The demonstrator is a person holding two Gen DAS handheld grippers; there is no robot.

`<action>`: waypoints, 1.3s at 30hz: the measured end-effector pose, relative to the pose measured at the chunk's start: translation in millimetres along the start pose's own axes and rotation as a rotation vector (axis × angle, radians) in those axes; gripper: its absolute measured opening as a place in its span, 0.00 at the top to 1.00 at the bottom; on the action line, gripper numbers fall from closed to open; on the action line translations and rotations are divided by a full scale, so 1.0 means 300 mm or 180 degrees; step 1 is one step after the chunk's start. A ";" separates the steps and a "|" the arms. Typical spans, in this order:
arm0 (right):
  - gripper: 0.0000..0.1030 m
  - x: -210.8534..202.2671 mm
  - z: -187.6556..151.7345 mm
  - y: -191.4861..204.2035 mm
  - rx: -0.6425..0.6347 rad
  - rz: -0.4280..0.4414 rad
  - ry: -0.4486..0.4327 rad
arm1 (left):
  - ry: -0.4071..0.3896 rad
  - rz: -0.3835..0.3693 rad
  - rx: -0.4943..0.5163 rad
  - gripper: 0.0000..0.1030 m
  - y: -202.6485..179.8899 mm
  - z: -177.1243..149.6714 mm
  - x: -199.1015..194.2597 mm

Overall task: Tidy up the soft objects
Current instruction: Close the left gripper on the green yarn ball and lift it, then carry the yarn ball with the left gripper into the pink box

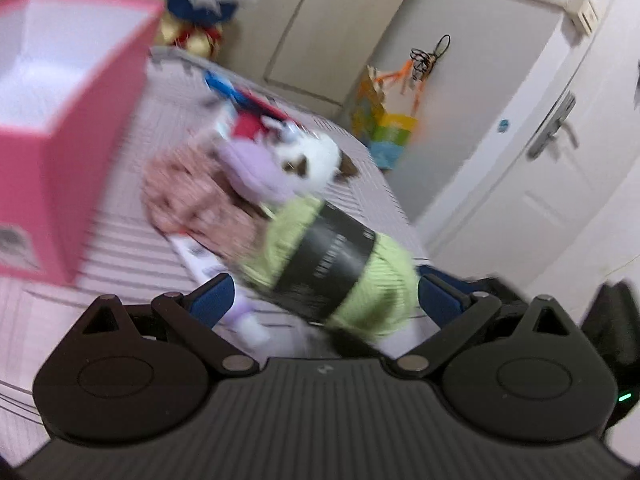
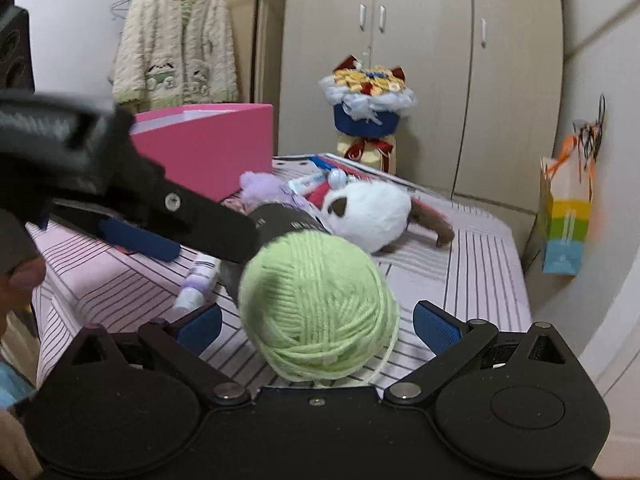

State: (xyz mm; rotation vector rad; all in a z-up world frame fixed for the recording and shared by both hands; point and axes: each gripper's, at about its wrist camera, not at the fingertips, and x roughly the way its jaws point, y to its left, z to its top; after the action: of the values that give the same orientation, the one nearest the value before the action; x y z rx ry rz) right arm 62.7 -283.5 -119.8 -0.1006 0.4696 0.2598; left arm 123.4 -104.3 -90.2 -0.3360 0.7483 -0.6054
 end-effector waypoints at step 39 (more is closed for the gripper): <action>0.50 -0.071 -0.014 0.034 0.0425 -0.0098 -0.0358 | -0.0353 0.0283 0.0318 0.32 -0.111 -0.075 0.016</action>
State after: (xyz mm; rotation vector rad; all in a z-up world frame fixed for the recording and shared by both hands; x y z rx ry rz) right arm 40.0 -279.1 -114.1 0.0368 0.3723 0.2021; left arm 97.0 -134.9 -91.9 -0.2409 0.6210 -0.5338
